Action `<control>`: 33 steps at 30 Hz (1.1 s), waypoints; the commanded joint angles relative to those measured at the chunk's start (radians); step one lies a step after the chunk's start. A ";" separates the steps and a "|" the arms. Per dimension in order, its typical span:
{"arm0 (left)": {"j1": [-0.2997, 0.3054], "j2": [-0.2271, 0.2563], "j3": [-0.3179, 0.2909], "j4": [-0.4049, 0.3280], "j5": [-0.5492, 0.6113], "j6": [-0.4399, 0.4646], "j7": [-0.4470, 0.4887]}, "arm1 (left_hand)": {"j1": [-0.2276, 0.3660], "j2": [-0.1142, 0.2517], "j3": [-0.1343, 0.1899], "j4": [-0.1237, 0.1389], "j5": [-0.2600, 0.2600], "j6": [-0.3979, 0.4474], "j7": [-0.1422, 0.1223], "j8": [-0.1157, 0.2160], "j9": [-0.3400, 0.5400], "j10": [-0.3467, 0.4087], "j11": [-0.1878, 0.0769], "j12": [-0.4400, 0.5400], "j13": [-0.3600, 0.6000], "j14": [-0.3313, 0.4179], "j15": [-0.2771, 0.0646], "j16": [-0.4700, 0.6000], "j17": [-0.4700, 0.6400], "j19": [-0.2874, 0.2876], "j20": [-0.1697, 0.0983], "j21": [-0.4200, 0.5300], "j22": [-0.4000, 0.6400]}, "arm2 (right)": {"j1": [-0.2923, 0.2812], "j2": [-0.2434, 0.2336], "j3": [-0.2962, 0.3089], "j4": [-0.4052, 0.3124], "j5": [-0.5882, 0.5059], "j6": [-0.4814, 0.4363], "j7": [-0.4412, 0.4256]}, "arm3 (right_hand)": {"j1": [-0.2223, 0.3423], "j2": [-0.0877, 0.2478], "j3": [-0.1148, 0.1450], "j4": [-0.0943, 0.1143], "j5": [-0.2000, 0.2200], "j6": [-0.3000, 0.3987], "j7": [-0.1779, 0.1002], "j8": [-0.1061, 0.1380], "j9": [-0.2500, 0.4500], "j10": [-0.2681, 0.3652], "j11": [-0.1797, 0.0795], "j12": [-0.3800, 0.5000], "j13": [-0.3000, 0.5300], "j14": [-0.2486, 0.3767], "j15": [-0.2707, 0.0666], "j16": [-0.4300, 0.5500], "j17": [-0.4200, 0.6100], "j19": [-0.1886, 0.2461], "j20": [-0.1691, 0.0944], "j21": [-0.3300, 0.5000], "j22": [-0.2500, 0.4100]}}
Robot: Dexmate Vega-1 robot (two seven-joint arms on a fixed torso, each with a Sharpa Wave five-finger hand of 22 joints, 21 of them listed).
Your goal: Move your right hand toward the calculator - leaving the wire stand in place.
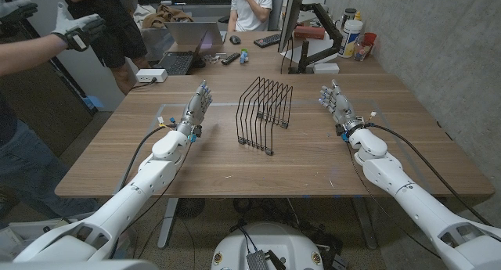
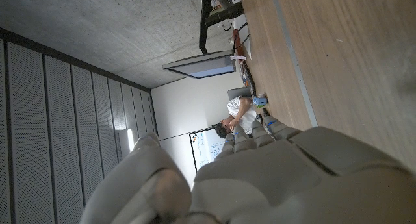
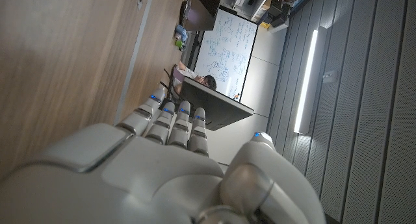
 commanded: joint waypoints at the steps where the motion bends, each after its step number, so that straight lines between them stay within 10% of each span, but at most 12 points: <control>1: 0.008 -0.003 -0.009 -0.003 0.006 0.009 0.003 | 0.010 0.004 0.006 0.000 0.006 -0.005 -0.001 0.004 0.004 -0.005 0.001 0.005 0.005 -0.008 0.001 0.006 0.005 -0.005 -0.031 0.005 0.004 | -0.024 0.075 0.091 -0.006 -0.086 -0.038 0.041 | 0.009 0.001 0.002 -0.008 0.008 0.010 0.001 0.006 0.002 0.006 0.002 0.003 0.003 0.009 -0.010 0.003 0.003 0.007 -0.069 0.003 0.003; 33: 0.002 -0.002 -0.013 0.000 0.005 0.026 -0.012 | 0.013 0.009 0.003 -0.002 0.004 0.003 -0.007 0.005 0.005 -0.003 0.002 0.005 0.005 -0.008 0.000 0.007 0.005 -0.009 -0.027 0.004 0.004 | -0.037 0.150 0.175 0.000 -0.185 -0.026 0.095 | 0.012 0.007 0.005 -0.009 0.008 0.014 -0.007 0.003 0.002 0.014 -0.006 0.002 0.003 0.021 -0.015 0.003 0.003 0.014 -0.067 0.004 0.003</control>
